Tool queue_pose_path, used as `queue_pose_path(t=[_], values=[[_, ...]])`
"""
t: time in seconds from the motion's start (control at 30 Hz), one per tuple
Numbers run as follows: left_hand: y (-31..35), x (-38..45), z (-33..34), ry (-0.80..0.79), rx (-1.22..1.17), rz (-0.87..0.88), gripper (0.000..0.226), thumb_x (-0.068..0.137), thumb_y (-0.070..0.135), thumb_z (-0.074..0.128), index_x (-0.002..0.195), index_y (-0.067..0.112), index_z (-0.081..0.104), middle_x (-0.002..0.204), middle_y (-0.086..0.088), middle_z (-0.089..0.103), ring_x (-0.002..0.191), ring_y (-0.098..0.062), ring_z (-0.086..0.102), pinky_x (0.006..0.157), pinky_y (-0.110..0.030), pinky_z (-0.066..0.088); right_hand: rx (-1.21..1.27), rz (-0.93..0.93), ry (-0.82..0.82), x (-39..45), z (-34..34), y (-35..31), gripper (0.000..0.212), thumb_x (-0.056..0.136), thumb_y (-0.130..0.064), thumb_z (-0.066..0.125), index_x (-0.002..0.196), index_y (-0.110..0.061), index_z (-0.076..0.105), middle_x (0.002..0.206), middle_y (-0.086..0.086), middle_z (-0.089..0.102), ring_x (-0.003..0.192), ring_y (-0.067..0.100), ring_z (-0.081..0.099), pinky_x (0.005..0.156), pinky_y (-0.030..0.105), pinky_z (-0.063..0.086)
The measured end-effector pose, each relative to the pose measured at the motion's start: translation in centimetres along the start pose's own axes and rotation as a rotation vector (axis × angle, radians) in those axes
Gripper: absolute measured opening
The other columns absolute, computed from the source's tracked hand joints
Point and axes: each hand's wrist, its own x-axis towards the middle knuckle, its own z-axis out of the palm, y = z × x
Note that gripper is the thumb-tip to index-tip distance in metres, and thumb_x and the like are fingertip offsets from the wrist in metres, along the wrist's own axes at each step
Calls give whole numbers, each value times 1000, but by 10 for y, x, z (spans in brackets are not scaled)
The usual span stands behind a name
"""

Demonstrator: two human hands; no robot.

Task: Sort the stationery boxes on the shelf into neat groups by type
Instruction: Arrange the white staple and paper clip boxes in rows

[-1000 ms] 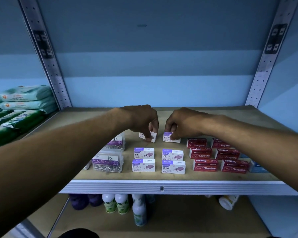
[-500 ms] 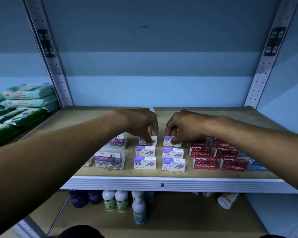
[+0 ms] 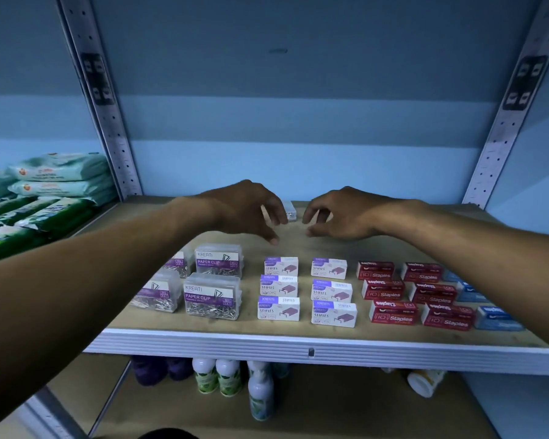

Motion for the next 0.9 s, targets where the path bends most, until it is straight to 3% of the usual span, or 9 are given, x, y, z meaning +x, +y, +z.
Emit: queue_pose_path(t=[0.23, 0.47, 0.77, 0.9], values=[[-44, 9, -11, 64, 145, -85, 59, 70, 38, 85, 124, 37, 60, 131, 9, 57, 121, -14, 53, 98, -33, 45, -26, -11, 39, 47, 0, -7, 60, 89, -58, 62, 143, -41, 42, 142, 4, 47, 127, 25, 50, 104, 42, 42], [-67, 32, -13, -150, 304, -149, 89, 70, 35, 86, 146, 34, 40, 156, 7, 35, 144, -17, 31, 118, -37, 26, -58, 2, -19, 99, 9, -14, 60, 90, -56, 60, 145, -49, 37, 145, 5, 39, 125, 29, 50, 103, 45, 44], [-78, 49, -4, -189, 180, -153, 74, 69, 43, 85, 135, 43, 52, 145, 10, 48, 131, -17, 46, 109, -32, 37, -114, 18, -56, 136, 27, -20, 56, 90, -54, 62, 144, -45, 46, 145, 2, 40, 133, 27, 46, 105, 40, 42], [-81, 52, 3, -131, 154, -160, 69, 68, 51, 82, 131, 43, 56, 144, 9, 47, 124, -16, 48, 103, -28, 39, -145, 0, -26, 139, 35, -20, 45, 91, -49, 64, 134, -38, 58, 137, 3, 47, 125, 25, 52, 95, 36, 46]])
